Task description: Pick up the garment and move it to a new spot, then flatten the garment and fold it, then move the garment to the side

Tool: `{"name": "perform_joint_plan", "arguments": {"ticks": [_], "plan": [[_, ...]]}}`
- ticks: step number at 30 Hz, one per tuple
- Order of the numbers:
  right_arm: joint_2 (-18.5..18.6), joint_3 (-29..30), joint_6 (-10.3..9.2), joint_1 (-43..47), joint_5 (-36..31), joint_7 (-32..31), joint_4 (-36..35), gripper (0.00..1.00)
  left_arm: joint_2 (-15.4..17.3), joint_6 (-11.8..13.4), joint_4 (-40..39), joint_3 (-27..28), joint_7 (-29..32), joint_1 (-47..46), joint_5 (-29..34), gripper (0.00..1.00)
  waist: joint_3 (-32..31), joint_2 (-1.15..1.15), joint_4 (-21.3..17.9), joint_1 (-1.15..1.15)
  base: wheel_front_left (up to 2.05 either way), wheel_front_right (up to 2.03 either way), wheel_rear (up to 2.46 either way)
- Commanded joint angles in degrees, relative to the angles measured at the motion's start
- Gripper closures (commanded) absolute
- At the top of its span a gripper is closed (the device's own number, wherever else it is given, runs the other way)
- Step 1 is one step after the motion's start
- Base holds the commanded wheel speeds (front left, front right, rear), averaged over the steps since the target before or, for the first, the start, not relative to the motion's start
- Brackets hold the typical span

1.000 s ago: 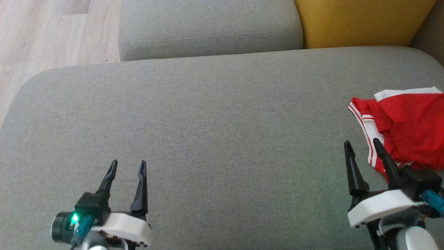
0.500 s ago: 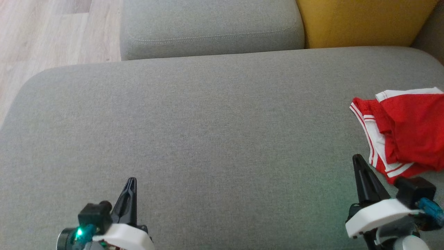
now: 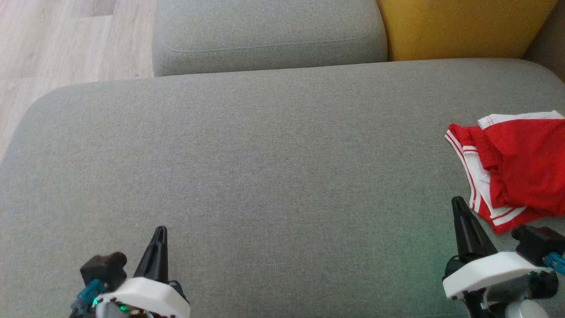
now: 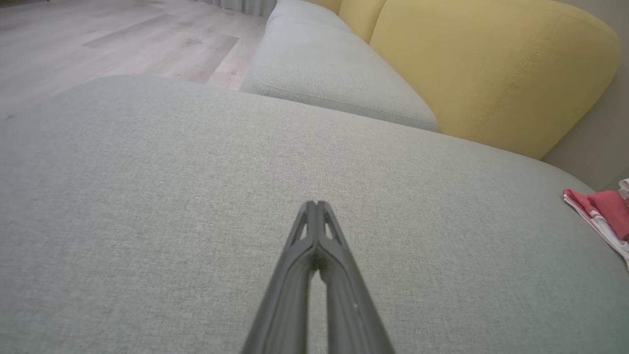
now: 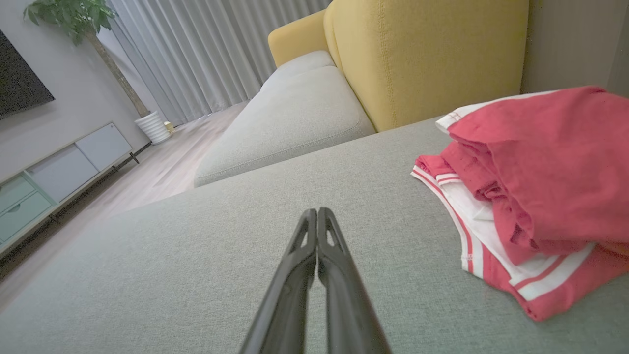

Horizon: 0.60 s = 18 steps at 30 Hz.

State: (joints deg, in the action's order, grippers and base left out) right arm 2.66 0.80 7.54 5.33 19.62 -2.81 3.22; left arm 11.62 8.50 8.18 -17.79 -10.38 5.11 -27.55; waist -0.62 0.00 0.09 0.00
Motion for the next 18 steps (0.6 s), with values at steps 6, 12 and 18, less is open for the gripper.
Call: {"name": "perform_joint_plan", "arguments": {"ticks": [6,12,18], "plan": [[0.71,0.28,-0.01,-3.05,5.28,-0.01,-0.88,1.0,-0.1,-1.19,-0.97,2.19,0.8,-3.52,-4.64,1.0,0.04,0.0,0.0,0.0,0.0,0.0,0.0],[0.82,0.41,-0.01,-3.55,9.51,-0.07,-0.18,1.0,-0.44,-2.09,-0.48,3.26,1.57,-4.01,-8.47,1.0,0.09,0.0,-0.01,0.0,0.0,0.0,0.0],[0.92,0.56,-0.02,-4.05,13.71,-0.15,0.51,1.0,-0.8,-2.99,-0.11,4.38,2.36,-4.48,-12.28,1.0,0.14,0.0,-0.01,0.0,0.0,0.0,0.0]]}}
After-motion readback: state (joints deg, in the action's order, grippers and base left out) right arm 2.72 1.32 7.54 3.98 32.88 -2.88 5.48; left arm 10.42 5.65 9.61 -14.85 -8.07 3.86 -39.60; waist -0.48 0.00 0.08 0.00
